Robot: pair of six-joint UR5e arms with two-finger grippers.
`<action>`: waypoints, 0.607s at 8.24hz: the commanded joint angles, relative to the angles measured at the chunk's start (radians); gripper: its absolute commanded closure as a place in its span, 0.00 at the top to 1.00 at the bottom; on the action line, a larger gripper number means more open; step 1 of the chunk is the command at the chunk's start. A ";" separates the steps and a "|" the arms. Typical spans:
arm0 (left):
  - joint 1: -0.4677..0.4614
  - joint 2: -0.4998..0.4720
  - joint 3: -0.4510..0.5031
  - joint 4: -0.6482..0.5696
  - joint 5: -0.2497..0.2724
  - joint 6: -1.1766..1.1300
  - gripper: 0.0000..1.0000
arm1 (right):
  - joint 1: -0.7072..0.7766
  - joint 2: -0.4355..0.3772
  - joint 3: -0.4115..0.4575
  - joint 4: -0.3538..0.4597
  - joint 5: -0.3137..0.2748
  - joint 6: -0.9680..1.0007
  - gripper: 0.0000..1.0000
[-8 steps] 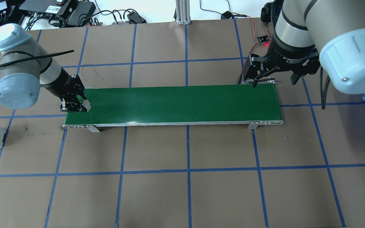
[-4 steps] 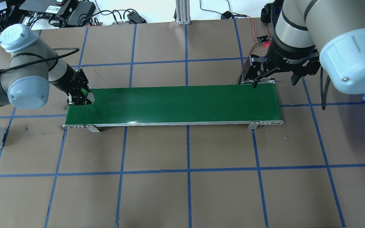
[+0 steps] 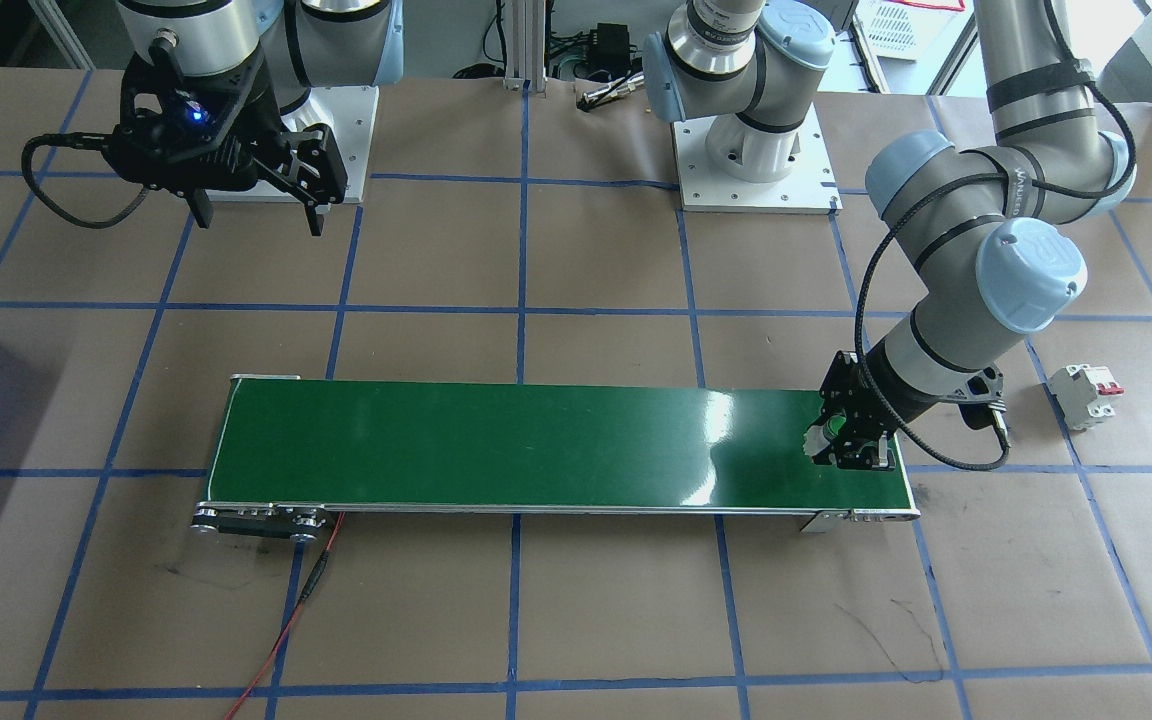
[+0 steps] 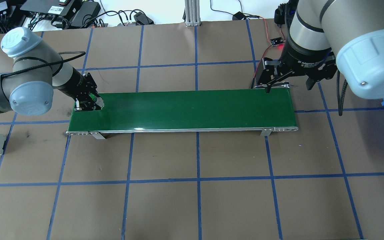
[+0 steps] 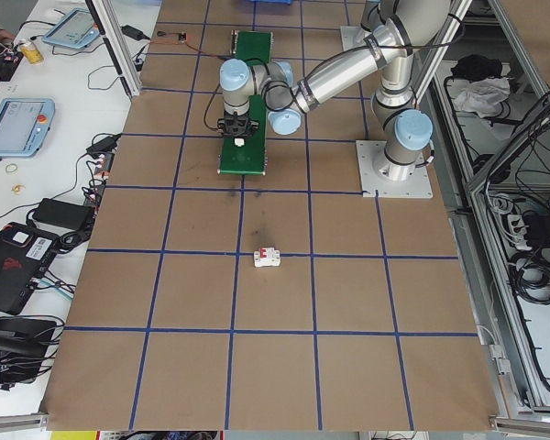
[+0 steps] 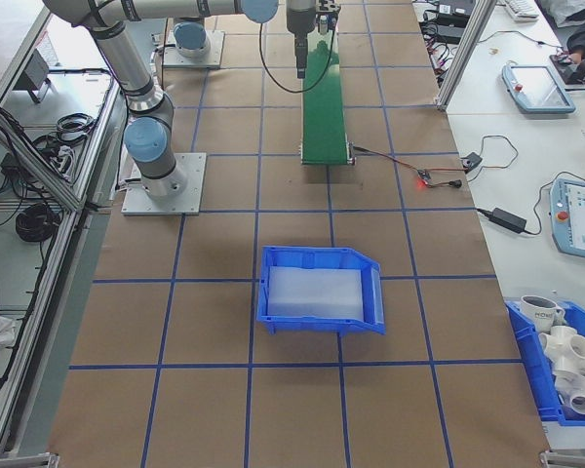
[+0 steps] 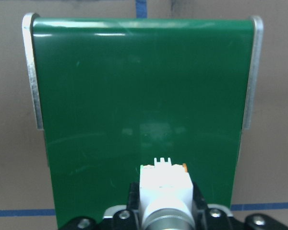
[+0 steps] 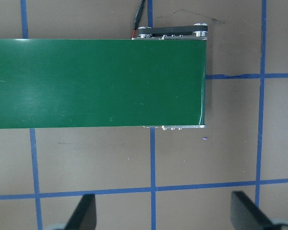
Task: Move button from left to right
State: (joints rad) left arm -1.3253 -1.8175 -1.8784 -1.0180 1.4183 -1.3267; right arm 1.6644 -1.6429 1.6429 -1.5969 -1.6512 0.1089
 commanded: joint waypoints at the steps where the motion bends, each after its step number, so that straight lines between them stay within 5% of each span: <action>1: 0.000 -0.002 -0.001 -0.002 -0.001 0.000 0.39 | 0.001 0.000 0.000 0.000 0.001 0.000 1.00; 4: 0.000 -0.016 -0.001 -0.001 -0.001 -0.002 0.39 | 0.000 0.000 0.000 0.000 0.001 0.000 1.00; 5: 0.000 -0.016 -0.001 -0.001 0.001 0.000 0.50 | 0.000 0.000 0.000 -0.001 0.001 0.000 1.00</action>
State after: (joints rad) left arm -1.3254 -1.8309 -1.8791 -1.0194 1.4175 -1.3275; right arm 1.6646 -1.6429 1.6429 -1.5974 -1.6506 0.1089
